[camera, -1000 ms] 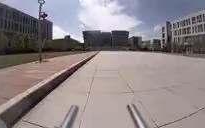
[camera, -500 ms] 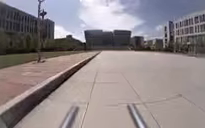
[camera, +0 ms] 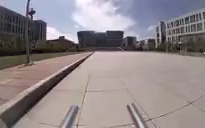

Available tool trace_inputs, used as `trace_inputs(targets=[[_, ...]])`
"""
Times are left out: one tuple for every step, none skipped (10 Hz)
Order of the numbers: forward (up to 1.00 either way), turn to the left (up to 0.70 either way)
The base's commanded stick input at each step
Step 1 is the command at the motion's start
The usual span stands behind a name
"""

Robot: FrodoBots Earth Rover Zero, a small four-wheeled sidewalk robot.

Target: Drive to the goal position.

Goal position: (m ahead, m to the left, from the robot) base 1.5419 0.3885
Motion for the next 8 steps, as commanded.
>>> trace_inputs(targets=[[0.70, 0.00], [0.70, 0.00], [0.70, 0.00], [0.70, 0.00], [0.70, 0.00], [0.70, 0.00], [0.70, 0.00], [0.70, 0.00]])
